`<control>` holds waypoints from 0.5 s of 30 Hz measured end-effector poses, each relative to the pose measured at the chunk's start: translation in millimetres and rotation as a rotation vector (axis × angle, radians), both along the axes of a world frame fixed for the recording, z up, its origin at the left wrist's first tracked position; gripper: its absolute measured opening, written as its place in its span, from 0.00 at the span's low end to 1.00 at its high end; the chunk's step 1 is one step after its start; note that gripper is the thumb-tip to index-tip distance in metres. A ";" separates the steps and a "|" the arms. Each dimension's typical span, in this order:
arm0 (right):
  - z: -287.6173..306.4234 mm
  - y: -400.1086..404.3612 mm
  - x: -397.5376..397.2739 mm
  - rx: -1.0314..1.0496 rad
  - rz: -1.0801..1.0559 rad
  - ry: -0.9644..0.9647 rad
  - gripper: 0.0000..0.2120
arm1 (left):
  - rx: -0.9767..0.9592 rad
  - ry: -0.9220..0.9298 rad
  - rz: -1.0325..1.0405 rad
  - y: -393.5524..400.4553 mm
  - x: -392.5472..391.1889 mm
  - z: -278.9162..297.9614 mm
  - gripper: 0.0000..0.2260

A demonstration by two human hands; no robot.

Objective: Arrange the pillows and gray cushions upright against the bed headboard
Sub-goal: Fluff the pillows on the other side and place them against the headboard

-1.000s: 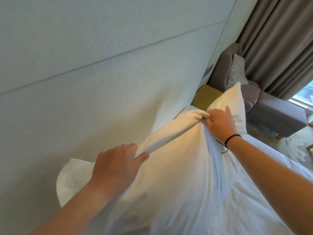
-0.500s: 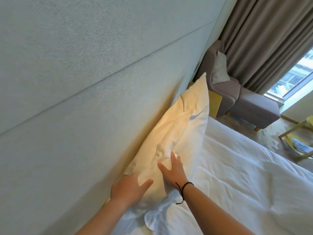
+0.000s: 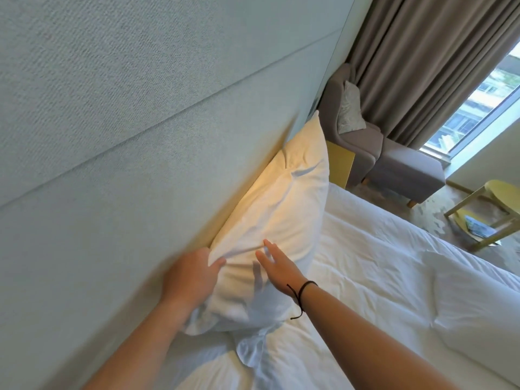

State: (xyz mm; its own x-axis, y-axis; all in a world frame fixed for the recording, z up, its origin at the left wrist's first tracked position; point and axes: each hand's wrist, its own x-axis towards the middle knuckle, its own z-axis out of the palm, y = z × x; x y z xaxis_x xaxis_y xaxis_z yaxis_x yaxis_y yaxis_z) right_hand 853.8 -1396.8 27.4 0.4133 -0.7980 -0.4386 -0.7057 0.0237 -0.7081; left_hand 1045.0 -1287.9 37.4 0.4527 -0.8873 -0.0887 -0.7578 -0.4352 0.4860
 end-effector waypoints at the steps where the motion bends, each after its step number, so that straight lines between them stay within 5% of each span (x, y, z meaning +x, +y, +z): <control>1: 3.1 0.6 1.9 -0.005 0.022 0.002 0.33 | -0.009 -0.038 0.027 3.8 4.2 1.4 0.19; 6: 8.2 11.7 -9.6 0.034 0.042 0.002 0.33 | 0.003 -0.108 0.018 9.1 -19.4 -2.2 0.16; 11: 15.2 21.2 -38.5 0.146 -0.162 -0.138 0.29 | -0.103 -0.205 -0.011 6.3 -42.7 -3.9 0.29; 15: 7.8 40.0 -78.3 0.191 -0.266 -0.099 0.29 | -0.266 -0.293 -0.102 -3.7 -73.8 -12.8 0.28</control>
